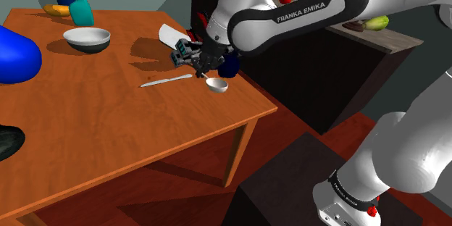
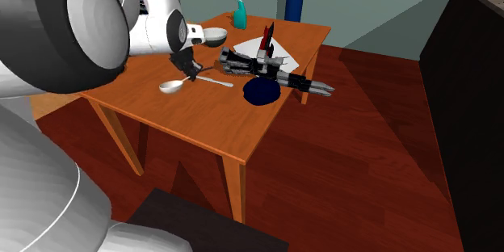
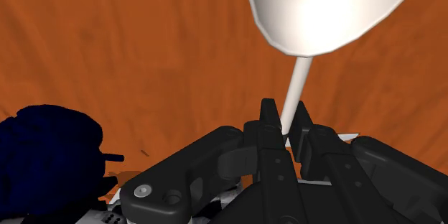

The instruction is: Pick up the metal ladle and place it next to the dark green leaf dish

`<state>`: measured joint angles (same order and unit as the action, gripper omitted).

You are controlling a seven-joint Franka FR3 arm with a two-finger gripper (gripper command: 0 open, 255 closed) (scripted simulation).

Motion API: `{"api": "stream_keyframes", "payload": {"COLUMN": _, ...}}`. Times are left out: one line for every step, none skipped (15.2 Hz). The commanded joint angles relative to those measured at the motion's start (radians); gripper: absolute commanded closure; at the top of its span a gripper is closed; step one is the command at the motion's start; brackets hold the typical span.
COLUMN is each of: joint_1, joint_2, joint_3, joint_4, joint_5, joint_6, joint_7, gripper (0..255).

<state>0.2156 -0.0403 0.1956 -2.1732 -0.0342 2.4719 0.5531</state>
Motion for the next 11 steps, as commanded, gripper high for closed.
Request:
{"api": "stream_keyframes", "payload": {"joint_1": 0.022, "joint_2": 0.035, "joint_3": 0.028, "joint_4": 0.044, "joint_5": -0.036, "joint_6": -0.012, "joint_7": 0.075, "gripper": 255}}
{"api": "stream_keyframes", "payload": {"joint_1": 0.032, "joint_2": 0.052, "joint_3": 0.039, "joint_4": 0.065, "joint_5": -0.053, "joint_6": -0.018, "joint_7": 0.106, "gripper": 255}}
{"api": "stream_keyframes", "payload": {"joint_1": 0.043, "joint_2": 0.071, "joint_3": 0.049, "joint_4": 0.088, "joint_5": -0.07, "joint_6": -0.024, "joint_7": 0.138, "gripper": 255}}
{"api": "stream_keyframes", "payload": {"joint_1": 0.055, "joint_2": 0.09, "joint_3": 0.059, "joint_4": 0.112, "joint_5": -0.087, "joint_6": -0.032, "joint_7": 0.169, "gripper": 255}}
{"api": "stream_keyframes", "payload": {"joint_1": 0.067, "joint_2": 0.11, "joint_3": 0.068, "joint_4": 0.137, "joint_5": -0.104, "joint_6": -0.04, "joint_7": 0.199, "gripper": 255}}
{"api": "stream_keyframes", "payload": {"joint_1": 0.08, "joint_2": 0.131, "joint_3": 0.076, "joint_4": 0.164, "joint_5": -0.122, "joint_6": -0.049, "joint_7": 0.229, "gripper": 255}}
{"api": "stream_keyframes", "payload": {"joint_1": 0.093, "joint_2": 0.153, "joint_3": 0.083, "joint_4": 0.191, "joint_5": -0.14, "joint_6": -0.059, "joint_7": 0.258, "gripper": 255}}
{"api": "stream_keyframes", "payload": {"joint_1": 0.107, "joint_2": 0.175, "joint_3": 0.09, "joint_4": 0.22, "joint_5": -0.157, "joint_6": -0.07, "joint_7": 0.287, "gripper": 255}}
{"api": "stream_keyframes", "payload": {"joint_1": 0.122, "joint_2": 0.198, "joint_3": 0.095, "joint_4": 0.251, "joint_5": -0.174, "joint_6": -0.082, "joint_7": 0.315, "gripper": 255}}
{"api": "stream_keyframes", "payload": {"joint_1": 0.138, "joint_2": 0.222, "joint_3": 0.1, "joint_4": 0.283, "joint_5": -0.191, "joint_6": -0.094, "joint_7": 0.341, "gripper": 255}}
{"api": "stream_keyframes", "payload": {"joint_1": 0.155, "joint_2": 0.247, "joint_3": 0.104, "joint_4": 0.316, "joint_5": -0.207, "joint_6": -0.107, "joint_7": 0.367, "gripper": 255}}
